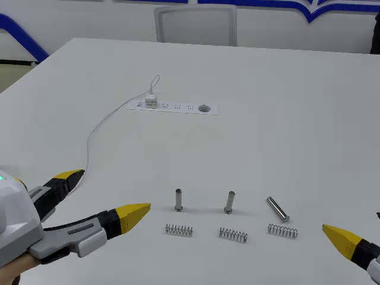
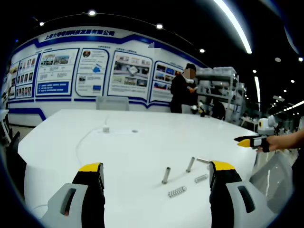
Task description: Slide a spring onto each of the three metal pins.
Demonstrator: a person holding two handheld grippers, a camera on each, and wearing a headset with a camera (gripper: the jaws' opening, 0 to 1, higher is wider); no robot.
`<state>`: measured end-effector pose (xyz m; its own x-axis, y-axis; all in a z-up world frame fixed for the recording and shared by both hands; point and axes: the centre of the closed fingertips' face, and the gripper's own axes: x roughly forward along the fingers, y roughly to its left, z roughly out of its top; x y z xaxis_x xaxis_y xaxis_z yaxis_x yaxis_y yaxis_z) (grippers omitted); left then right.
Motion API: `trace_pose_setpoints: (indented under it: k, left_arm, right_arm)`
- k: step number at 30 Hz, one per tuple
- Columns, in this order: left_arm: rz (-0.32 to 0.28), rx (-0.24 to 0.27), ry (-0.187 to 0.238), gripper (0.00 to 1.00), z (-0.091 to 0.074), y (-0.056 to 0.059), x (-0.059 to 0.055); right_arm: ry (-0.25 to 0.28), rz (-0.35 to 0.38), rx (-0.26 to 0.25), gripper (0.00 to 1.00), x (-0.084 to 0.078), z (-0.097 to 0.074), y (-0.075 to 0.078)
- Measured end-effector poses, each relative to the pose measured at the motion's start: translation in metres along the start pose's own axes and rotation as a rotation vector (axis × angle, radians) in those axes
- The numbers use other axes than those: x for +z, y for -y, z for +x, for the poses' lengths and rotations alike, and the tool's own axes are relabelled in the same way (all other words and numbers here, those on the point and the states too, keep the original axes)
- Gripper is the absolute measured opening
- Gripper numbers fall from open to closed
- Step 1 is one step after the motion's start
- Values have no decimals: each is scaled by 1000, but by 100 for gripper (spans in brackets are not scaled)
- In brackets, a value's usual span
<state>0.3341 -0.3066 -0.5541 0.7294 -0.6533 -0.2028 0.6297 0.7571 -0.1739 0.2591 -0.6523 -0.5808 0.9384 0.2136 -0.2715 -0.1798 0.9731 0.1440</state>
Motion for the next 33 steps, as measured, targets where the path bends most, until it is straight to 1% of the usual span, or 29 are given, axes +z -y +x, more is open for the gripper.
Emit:
trace_pose_setpoints:
  k: [9,12,16,20,23,26,33]
  left_arm:
    - [-1,7,2,93,1,-1,1]
    - [-4,8,4,92,0,-1,1]
    - [0,9,-3,92,0,-1,-1]
    - [1,8,-6,92,-1,0,-2]
    - [1,9,-3,92,-1,-1,-1]
    - [1,12,-6,92,-1,-1,-2]
    - [-2,12,-11,91,-1,-1,-4]
  right_arm:
    - [0,7,-4,70,0,0,2]
    - [-4,-6,-4,70,0,0,1]
    - [1,2,-5,70,1,0,1]
    - [-5,-1,-5,70,0,-1,2]
    - [-18,-22,-3,69,-3,-1,1]
    - [-13,-14,-1,69,-2,-1,0]
    - [-22,-10,-2,69,-5,0,0]
